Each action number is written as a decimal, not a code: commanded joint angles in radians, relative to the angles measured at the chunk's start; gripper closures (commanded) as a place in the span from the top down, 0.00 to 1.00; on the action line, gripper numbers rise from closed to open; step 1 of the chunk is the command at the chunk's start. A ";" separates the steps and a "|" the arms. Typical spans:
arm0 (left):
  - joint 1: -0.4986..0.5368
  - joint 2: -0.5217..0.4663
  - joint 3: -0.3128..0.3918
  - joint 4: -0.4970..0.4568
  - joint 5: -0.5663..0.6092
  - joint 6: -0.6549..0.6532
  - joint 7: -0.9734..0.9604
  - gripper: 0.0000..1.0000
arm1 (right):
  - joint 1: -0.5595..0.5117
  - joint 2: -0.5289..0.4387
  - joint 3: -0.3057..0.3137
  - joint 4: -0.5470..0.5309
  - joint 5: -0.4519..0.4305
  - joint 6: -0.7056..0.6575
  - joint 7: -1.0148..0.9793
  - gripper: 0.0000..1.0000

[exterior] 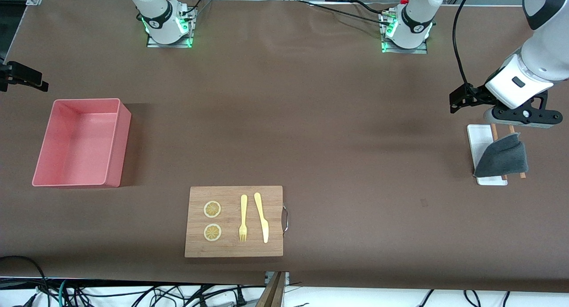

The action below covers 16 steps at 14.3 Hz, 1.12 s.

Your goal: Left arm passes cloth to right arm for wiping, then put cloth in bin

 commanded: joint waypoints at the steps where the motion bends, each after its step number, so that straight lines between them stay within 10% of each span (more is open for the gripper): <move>1: -0.009 0.010 0.008 0.025 -0.010 -0.021 0.003 1.00 | -0.009 0.000 0.004 0.009 0.000 0.000 -0.006 1.00; 16: -0.019 0.013 0.010 0.027 -0.015 -0.059 0.003 1.00 | -0.009 0.000 0.004 0.009 0.000 -0.002 -0.006 1.00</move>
